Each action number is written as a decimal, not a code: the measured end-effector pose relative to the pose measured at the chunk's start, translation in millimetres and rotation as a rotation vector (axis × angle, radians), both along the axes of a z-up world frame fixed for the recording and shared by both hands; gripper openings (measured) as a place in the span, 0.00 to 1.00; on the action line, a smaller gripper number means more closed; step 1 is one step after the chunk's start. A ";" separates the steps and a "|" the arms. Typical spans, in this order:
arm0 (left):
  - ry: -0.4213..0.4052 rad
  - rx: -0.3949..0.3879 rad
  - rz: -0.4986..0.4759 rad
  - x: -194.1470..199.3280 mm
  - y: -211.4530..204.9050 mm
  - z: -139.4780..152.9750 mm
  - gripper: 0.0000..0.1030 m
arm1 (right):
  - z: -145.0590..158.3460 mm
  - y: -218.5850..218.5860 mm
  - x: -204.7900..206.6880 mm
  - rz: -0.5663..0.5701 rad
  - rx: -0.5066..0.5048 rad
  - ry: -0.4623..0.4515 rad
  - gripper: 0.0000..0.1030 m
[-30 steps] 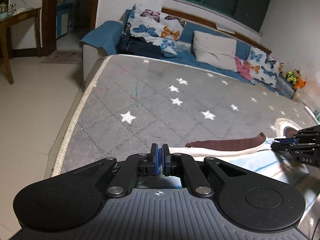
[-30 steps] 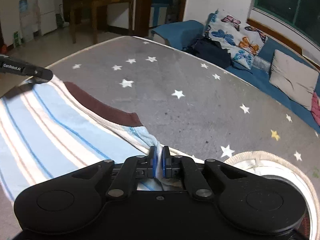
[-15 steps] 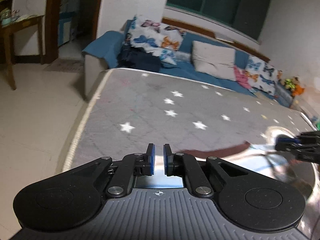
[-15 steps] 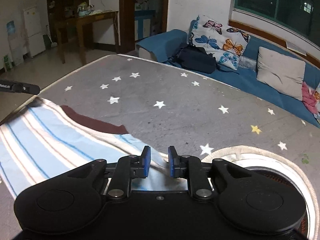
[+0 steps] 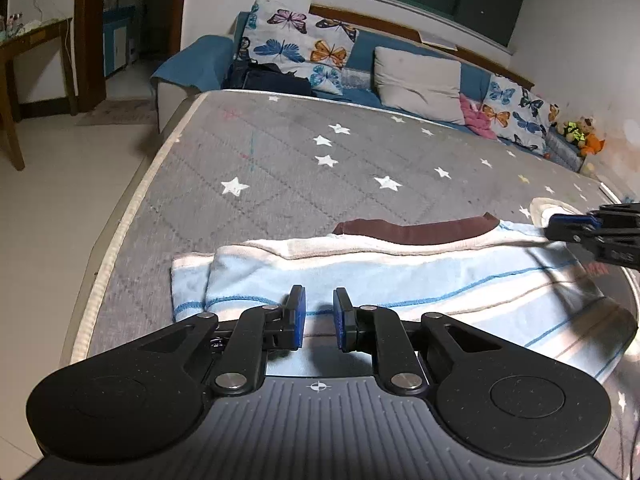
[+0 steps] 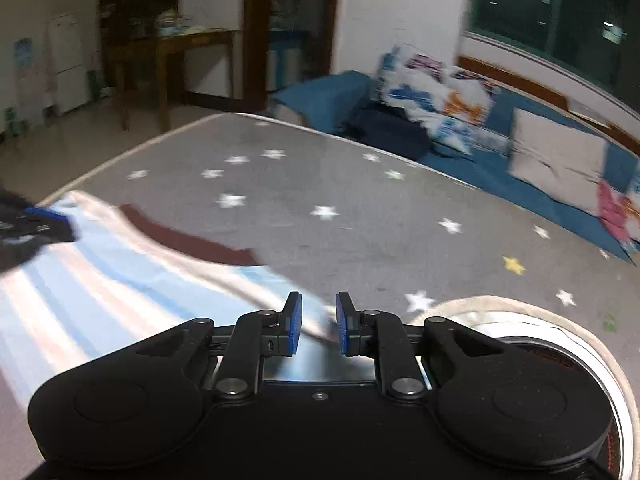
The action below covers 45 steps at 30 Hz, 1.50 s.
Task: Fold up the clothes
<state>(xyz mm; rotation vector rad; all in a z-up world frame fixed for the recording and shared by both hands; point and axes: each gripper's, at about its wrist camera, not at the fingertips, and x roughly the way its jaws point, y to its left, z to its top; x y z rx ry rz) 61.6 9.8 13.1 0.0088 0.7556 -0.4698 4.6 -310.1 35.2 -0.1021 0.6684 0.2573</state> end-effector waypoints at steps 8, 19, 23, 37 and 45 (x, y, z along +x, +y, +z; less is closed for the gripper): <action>-0.004 0.016 -0.002 1.1 -3.9 -5.3 0.15 | -19.7 -2.4 12.5 -0.022 -0.007 0.062 0.19; -0.002 -0.017 0.007 -4.4 -3.2 -0.9 0.25 | -17.8 9.7 30.0 -0.007 0.023 0.043 0.18; -0.016 -0.001 0.005 -9.9 -3.3 1.6 0.25 | -27.2 18.2 43.4 -0.024 0.018 0.040 0.18; 0.010 -0.050 0.053 4.7 11.0 5.2 0.28 | -17.9 0.6 -0.8 -0.040 0.047 0.085 0.19; -0.045 -0.047 0.026 -52.6 38.0 17.1 0.24 | -4.3 -13.7 -64.7 -0.036 0.086 0.039 0.19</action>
